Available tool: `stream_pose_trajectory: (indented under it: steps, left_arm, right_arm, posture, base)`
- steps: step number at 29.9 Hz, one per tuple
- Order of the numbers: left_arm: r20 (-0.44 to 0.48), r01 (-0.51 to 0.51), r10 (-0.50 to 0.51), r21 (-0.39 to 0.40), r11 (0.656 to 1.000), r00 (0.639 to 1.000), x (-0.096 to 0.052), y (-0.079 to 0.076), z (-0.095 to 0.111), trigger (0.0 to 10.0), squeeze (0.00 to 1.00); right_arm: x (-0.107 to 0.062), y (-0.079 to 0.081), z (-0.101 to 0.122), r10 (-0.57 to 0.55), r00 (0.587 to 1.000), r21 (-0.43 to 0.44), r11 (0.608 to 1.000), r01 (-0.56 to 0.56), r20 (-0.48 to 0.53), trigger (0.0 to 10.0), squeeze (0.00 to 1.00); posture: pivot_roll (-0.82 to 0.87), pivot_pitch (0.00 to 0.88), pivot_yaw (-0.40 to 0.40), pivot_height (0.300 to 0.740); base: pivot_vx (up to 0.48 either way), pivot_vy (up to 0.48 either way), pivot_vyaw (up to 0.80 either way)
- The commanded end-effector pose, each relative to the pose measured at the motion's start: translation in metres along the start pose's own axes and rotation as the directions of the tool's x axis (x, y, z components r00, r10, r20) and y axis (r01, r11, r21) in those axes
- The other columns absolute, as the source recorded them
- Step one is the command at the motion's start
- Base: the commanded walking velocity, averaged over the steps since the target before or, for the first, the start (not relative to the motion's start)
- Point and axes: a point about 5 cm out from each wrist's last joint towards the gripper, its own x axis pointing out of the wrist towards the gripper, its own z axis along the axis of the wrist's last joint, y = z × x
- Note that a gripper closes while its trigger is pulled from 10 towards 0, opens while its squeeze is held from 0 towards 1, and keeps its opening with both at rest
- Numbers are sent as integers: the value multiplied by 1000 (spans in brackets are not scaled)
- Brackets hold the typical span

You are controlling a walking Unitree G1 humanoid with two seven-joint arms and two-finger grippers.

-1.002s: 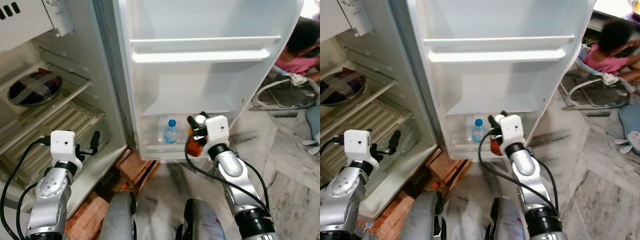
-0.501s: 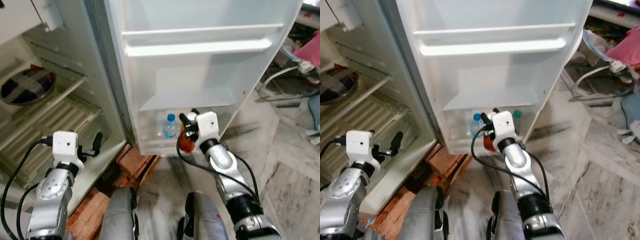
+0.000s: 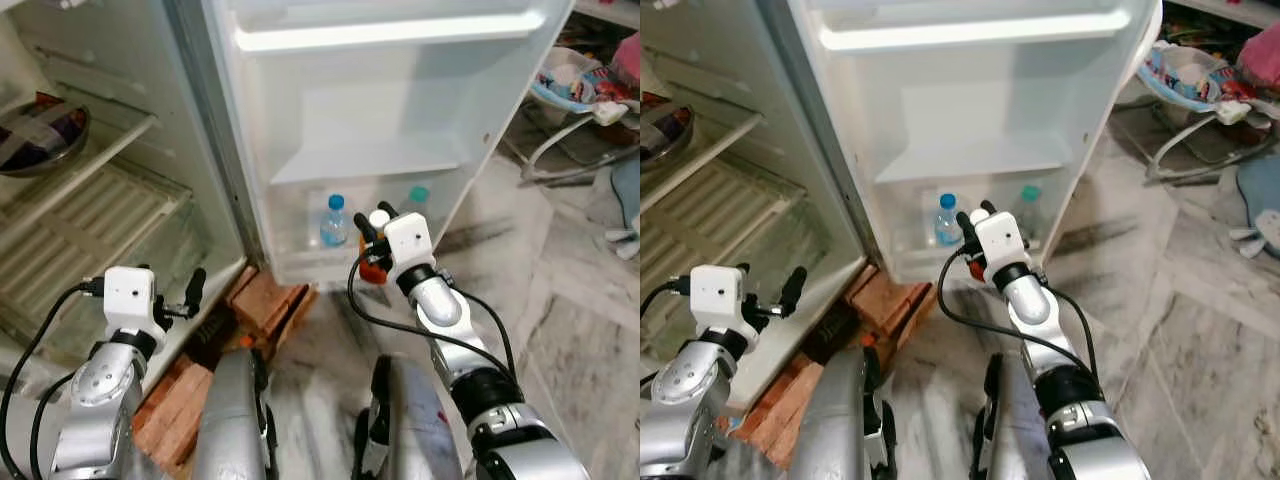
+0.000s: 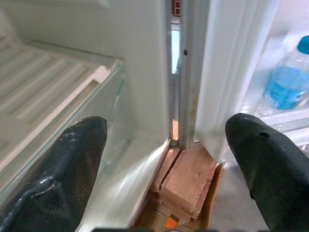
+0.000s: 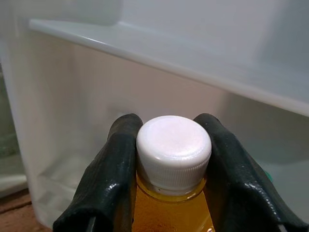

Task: Restocking fridge

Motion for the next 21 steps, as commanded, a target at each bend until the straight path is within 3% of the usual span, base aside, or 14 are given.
stream_pose_trajectory:
  steps: [1,17,21]
  left_arm:
    - [16,8,-9,13,1000,1000,2,2,4,10000,0]
    - [42,8,-8,2,1000,999,6,0,8,10000,0]
    - [41,2,-1,-18,1000,999,6,-1,8,10000,0]
  right_arm:
    - [5,-1,9,1,999,-17,1000,0,45,10000,0]
    - [9,-2,14,18,995,-42,999,-14,99,10000,0]
    - [9,-2,16,23,994,-49,999,-18,110,10000,0]
  posture:
    - [166,169,16,587]
    - [168,155,11,587]
    - [167,152,11,587]
  base:
    - [319,0,0]
    - [331,0,0]
    - [0,0,0]
